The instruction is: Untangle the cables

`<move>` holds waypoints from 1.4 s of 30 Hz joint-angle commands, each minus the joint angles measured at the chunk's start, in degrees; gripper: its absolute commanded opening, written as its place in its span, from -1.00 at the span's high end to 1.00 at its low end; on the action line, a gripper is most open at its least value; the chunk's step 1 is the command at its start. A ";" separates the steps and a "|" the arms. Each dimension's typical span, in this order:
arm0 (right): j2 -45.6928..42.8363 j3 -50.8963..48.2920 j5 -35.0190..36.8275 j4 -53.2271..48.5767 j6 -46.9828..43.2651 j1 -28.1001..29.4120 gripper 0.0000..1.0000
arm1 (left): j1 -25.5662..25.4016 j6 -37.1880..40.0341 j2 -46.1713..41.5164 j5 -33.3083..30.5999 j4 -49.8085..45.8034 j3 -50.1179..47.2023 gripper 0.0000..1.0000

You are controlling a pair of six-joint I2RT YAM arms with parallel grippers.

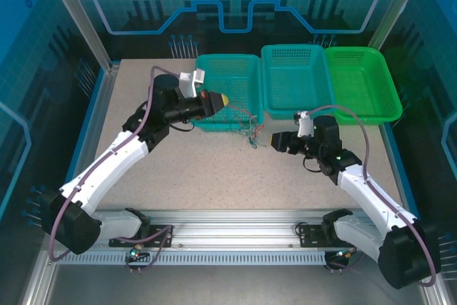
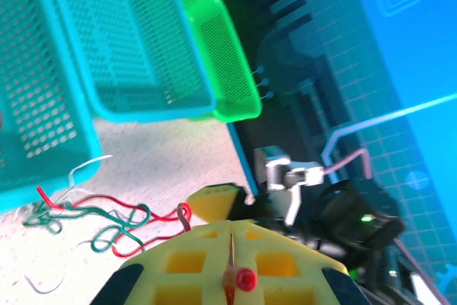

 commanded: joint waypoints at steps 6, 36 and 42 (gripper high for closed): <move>5.62 4.17 -4.51 1.28 -2.02 8.24 -0.56 | -0.01 1.50 -3.51 -1.00 0.28 -2.84 1.00; 9.05 -0.27 22.52 -21.77 9.71 -5.95 1.00 | 20.85 5.23 -15.69 -7.27 -21.19 2.81 1.00; 4.46 -0.34 26.93 -28.37 11.03 -16.67 1.00 | 28.62 4.63 -17.25 -4.41 -22.90 1.51 1.00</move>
